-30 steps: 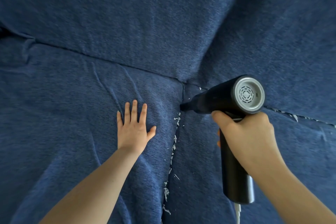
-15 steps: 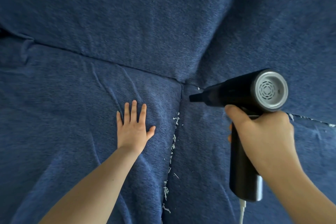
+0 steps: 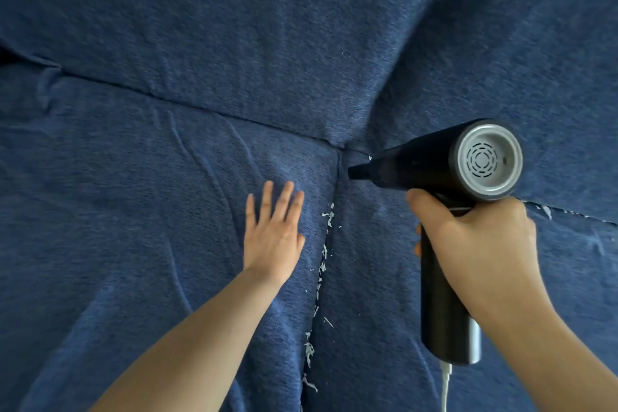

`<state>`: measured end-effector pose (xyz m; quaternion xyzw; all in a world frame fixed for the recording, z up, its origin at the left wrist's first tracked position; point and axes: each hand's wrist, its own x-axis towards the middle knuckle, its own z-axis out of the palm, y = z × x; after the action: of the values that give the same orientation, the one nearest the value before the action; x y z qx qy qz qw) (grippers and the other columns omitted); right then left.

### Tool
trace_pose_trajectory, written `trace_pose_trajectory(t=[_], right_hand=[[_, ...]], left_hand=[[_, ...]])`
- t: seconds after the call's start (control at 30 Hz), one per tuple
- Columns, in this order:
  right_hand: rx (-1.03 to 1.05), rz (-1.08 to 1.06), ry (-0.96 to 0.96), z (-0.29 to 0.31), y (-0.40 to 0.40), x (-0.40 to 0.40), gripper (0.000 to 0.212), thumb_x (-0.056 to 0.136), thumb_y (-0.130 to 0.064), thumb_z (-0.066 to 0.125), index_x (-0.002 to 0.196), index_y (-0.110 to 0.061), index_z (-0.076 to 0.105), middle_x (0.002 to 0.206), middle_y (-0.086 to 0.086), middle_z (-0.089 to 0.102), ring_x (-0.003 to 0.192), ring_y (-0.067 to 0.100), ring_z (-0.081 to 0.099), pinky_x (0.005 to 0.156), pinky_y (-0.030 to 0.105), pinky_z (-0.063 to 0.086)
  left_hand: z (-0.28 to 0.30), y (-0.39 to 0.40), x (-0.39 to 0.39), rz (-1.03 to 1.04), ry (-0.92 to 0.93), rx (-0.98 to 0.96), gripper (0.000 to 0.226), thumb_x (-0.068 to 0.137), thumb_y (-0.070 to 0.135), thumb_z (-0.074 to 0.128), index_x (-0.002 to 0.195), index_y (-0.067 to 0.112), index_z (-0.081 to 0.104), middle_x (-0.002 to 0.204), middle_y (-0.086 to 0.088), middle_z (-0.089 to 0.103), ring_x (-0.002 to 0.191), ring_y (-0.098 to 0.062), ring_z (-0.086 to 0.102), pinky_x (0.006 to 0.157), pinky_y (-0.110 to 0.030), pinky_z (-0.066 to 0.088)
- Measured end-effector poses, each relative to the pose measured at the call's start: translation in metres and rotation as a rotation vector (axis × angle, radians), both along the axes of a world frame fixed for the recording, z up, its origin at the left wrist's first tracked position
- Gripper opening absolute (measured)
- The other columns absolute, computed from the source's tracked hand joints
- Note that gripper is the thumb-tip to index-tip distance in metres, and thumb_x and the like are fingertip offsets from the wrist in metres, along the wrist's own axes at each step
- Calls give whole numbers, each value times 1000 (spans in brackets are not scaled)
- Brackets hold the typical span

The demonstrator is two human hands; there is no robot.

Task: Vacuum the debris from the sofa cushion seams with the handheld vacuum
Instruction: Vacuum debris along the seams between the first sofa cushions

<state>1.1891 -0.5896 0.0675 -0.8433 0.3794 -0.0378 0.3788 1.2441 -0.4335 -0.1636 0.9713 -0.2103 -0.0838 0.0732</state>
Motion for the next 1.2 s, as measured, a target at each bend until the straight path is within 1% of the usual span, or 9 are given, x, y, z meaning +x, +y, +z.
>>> trace_pose_trajectory(t=[0.1,0.2,0.43,0.57,0.7,0.8,1.0,1.1,1.2], right_hand=[[2,25,-10,4,4,-1,40,75,-35,70,55,-1,61,48,6,65,63,29,68,74,45,56],[-4,50,18,-5,6,5,43,74,-36,69,59,3,62,51,14,64,64,33,67,71,45,56],[-51,22,31,-21,0,12,37,76,-39,69,63,-5,63,61,11,68,74,36,68,78,46,56],[-78,29,35,-24,6,16,38,76,-43,66,65,-6,63,65,12,69,78,36,67,78,44,55],[-104,0,31,-40,17,29,43,75,-50,61,73,-7,64,73,12,71,81,32,64,73,31,46],[-115,-14,44,-49,27,36,40,78,-47,61,75,-7,63,74,12,70,80,31,61,71,28,41],[-72,-34,72,-33,19,29,48,67,-52,59,72,-5,66,71,14,71,83,35,66,82,39,54],[-27,-26,77,-12,13,17,38,73,-41,68,61,-6,65,51,8,68,74,34,69,80,46,56],[8,-48,98,-5,13,4,35,76,-35,70,57,-6,63,48,1,67,70,33,69,79,47,56]], left_hand=[[-2,-16,-4,-138,37,-6,65,96,37,44,154,15,22,164,-2,9,150,-32,-2,121,-51,2],[-6,-21,-9,-148,78,34,62,101,39,30,155,14,13,164,-2,2,150,-29,-10,121,-48,-3],[-21,-1,-10,-228,-13,77,64,91,43,43,147,10,41,157,-2,34,148,-26,21,119,-49,17],[-22,6,-8,-212,-7,74,67,90,47,29,146,11,42,156,1,35,148,-21,23,118,-50,16],[-26,11,-9,-210,-14,73,69,90,49,28,148,13,40,157,2,33,148,-19,21,119,-50,15],[-26,16,-9,-221,-33,60,69,91,50,29,148,14,39,157,2,33,148,-18,21,119,-50,15],[-25,19,-9,-238,-51,65,69,90,50,29,148,14,40,157,3,34,148,-18,24,118,-50,16],[-25,19,-9,-244,-64,61,67,90,49,31,147,15,41,156,2,35,147,-20,25,117,-51,18],[-25,21,-10,-258,-70,46,63,90,48,32,146,19,43,155,1,37,146,-21,27,117,-52,21]])
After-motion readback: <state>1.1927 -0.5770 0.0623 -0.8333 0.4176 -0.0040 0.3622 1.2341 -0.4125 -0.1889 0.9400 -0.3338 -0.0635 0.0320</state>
